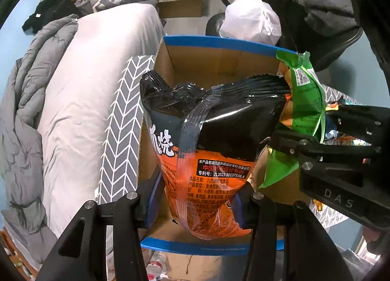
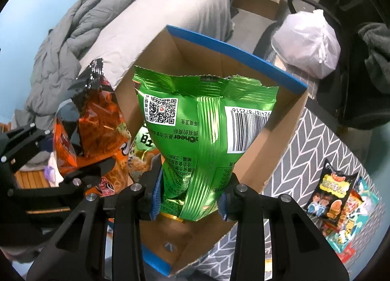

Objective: Organize snacks
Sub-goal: 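Carry both bags over the cardboard box and lower them inside, then open both tools to release the bags and lift away from the box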

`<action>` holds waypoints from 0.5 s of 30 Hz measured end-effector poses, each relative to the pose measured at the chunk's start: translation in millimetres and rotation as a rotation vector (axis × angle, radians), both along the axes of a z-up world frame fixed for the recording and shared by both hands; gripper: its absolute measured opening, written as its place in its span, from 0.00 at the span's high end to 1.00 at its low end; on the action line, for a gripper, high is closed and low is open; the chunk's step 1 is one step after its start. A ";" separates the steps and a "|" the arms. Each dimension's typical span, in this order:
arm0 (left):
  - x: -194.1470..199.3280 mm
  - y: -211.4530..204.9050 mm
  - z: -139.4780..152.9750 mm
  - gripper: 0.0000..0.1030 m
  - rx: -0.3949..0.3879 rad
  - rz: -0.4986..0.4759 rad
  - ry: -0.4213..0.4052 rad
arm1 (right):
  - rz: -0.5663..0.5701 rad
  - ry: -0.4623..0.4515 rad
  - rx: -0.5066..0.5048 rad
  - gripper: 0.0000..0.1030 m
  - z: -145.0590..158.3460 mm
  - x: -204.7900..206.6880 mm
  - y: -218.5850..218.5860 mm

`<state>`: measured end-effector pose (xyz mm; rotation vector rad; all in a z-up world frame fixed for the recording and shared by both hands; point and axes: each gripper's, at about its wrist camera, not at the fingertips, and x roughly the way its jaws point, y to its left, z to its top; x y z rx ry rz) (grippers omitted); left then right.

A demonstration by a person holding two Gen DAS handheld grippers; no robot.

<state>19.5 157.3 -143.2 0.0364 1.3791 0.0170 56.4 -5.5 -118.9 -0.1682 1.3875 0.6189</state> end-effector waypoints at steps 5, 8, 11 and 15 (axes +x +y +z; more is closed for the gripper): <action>3.8 0.1 -11.5 0.51 0.007 -0.013 0.036 | -0.007 0.017 -0.012 0.63 -5.1 1.6 2.8; 4.9 0.1 -16.0 0.51 0.035 -0.007 0.060 | -0.019 0.034 -0.009 0.62 -6.6 2.1 3.0; 4.1 0.3 -14.0 0.51 0.059 0.007 0.053 | -0.035 0.032 -0.007 0.52 -4.1 2.1 0.2; 3.5 3.7 -4.1 0.32 0.055 0.035 0.029 | -0.047 -0.007 -0.038 0.39 2.3 1.7 -4.8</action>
